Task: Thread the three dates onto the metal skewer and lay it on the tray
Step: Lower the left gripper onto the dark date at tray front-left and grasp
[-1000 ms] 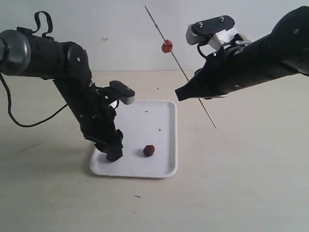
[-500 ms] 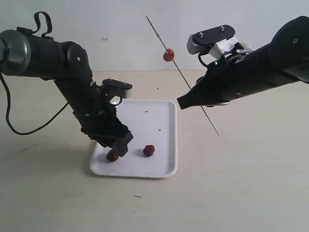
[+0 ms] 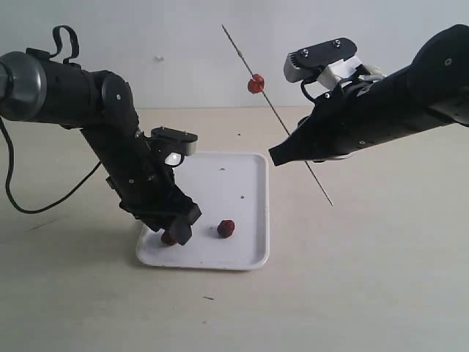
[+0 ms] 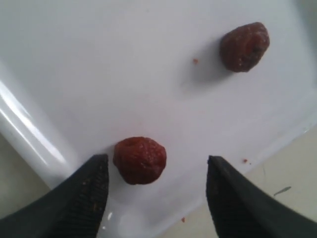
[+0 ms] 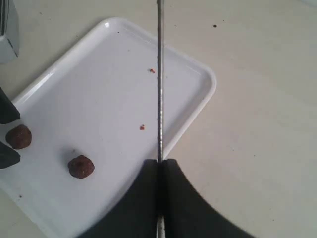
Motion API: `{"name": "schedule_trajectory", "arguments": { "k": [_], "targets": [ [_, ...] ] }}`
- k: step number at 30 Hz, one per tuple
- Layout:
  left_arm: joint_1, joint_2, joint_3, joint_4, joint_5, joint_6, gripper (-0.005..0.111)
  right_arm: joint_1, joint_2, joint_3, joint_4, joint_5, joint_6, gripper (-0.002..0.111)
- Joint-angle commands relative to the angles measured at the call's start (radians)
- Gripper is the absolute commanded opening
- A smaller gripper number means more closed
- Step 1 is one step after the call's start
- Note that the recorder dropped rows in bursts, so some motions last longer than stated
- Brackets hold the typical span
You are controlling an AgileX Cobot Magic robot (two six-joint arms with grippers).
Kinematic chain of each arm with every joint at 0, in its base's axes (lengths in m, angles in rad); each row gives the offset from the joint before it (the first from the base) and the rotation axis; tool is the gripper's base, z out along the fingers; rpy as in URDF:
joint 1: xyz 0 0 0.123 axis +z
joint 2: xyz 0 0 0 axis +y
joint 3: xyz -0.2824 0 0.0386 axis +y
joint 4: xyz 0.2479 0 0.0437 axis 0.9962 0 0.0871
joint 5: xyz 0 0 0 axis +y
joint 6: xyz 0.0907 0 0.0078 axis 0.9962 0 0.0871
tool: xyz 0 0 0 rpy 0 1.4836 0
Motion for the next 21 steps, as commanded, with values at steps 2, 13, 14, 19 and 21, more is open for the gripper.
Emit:
{"name": "schedule_trajectory", "arguments": {
  "k": [2, 13, 14, 19, 21],
  "targets": [
    [-0.003, -0.006, 0.004, -0.017, -0.011, -0.008, 0.058, -0.006, -0.009, 0.0, -0.005, -0.004, 0.007, 0.0],
    [-0.003, 0.051, 0.004, -0.014, -0.029, -0.008, 0.058, -0.006, -0.009, 0.0, -0.006, -0.004, 0.005, 0.0],
    [-0.003, 0.052, 0.004, -0.014, -0.029, -0.008, 0.058, -0.006, -0.009, 0.0, -0.006, -0.004, 0.005, 0.0],
    [-0.003, 0.051, 0.004, -0.011, -0.04, -0.008, 0.058, -0.006, -0.009, 0.0, -0.006, -0.004, 0.005, 0.0],
    [-0.003, 0.051, 0.004, -0.011, -0.042, -0.008, 0.055, -0.006, -0.009, 0.0, -0.006, -0.004, 0.005, 0.0]
  ]
}}
